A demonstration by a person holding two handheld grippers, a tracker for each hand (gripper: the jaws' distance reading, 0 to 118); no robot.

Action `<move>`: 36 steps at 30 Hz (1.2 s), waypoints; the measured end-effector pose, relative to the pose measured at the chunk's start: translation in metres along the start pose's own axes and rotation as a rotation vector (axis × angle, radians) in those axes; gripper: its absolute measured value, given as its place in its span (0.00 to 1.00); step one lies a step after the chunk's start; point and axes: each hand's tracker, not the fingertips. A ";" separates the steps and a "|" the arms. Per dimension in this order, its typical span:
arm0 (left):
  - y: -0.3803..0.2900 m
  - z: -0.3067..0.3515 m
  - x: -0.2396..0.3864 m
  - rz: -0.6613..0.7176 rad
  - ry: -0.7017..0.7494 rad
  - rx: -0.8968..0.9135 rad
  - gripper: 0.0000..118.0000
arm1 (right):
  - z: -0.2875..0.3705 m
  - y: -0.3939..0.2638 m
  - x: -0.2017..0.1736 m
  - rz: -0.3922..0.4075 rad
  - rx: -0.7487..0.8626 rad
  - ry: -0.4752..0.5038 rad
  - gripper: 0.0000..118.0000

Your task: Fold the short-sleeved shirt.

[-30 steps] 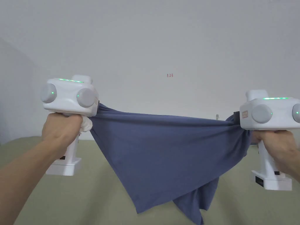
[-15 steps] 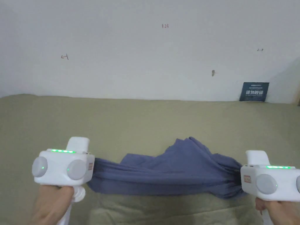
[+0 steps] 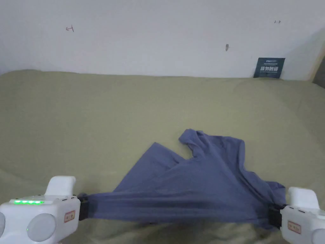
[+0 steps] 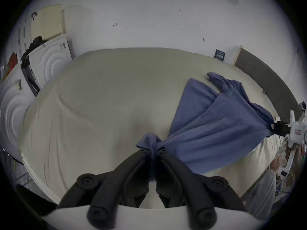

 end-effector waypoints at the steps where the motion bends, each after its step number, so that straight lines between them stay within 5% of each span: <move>1: -0.007 0.001 -0.003 0.004 -0.009 -0.014 0.05 | 0.002 -0.008 0.000 -0.015 -0.003 -0.007 0.10; 13: -0.027 -0.020 -0.013 0.030 -0.014 -0.050 0.05 | -0.009 -0.024 -0.002 -0.051 -0.063 -0.017 0.11; 15: -0.031 -0.012 -0.006 0.031 -0.025 -0.037 0.09 | 0.000 -0.022 -0.003 -0.061 -0.044 -0.018 0.35; 16: -0.031 -0.010 -0.007 0.028 -0.036 -0.022 0.27 | 0.006 -0.021 -0.006 -0.054 -0.037 -0.022 0.64; 17: -0.032 -0.006 -0.007 0.023 -0.034 -0.008 0.70 | 0.013 -0.020 -0.007 -0.050 -0.019 -0.027 0.98; 18: -0.034 0.002 -0.001 0.018 -0.029 0.003 0.98 | 0.020 -0.019 -0.010 -0.049 0.005 -0.027 0.97; 22: -0.039 0.023 0.001 0.004 0.024 0.057 1.00 | 0.043 -0.023 -0.028 0.050 0.115 -0.027 0.93; 25: -0.049 0.037 0.005 -0.006 0.066 0.078 0.92 | 0.061 -0.030 -0.051 0.060 0.206 0.006 0.90; 26: -0.052 0.038 0.005 -0.011 0.071 0.077 0.76 | 0.060 -0.034 -0.057 0.085 0.205 0.023 0.73; 27: -0.056 0.039 0.004 -0.018 0.073 0.070 0.49 | 0.055 -0.040 -0.065 0.100 0.213 0.014 0.44; 28: -0.062 0.036 0.004 -0.011 0.075 0.049 0.10 | 0.050 -0.049 -0.073 0.105 0.204 0.004 0.10; 29: -0.066 0.038 0.004 0.007 0.074 0.041 0.00 | 0.049 -0.052 -0.079 0.120 0.222 0.013 0.05; 36: -0.061 0.029 -0.013 0.081 0.027 -0.025 0.00 | 0.038 -0.066 -0.100 0.152 0.162 0.073 0.05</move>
